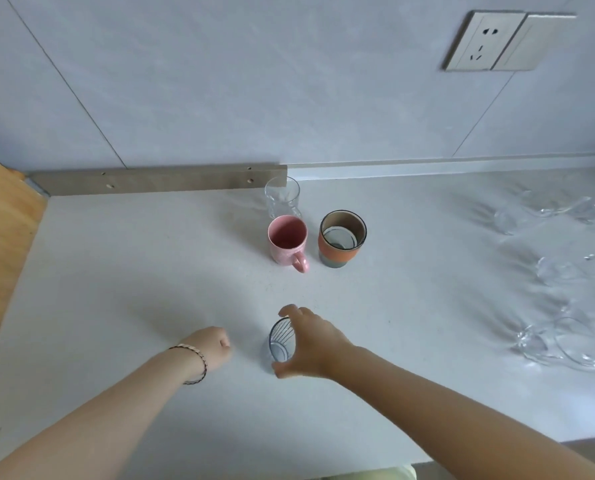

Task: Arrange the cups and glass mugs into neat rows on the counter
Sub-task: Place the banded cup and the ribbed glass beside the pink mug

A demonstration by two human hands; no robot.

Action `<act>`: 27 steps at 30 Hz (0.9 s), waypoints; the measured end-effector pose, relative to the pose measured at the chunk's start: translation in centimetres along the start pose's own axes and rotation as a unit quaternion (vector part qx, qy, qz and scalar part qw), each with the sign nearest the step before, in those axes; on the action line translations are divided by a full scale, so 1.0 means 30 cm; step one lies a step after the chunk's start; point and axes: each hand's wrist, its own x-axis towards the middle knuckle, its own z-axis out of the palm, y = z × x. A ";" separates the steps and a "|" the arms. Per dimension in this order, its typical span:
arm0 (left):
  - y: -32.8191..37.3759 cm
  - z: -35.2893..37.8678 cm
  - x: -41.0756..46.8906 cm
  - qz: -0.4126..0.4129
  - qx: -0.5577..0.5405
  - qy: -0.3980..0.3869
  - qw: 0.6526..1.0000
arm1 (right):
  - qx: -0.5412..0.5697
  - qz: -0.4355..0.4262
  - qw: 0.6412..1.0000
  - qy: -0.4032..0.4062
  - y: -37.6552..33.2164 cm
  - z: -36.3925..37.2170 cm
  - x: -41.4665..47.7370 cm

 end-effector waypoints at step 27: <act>0.497 0.148 -0.010 -0.058 -0.103 0.051 0.992 | -0.069 0.078 0.985 0.134 0.559 -0.543 0.240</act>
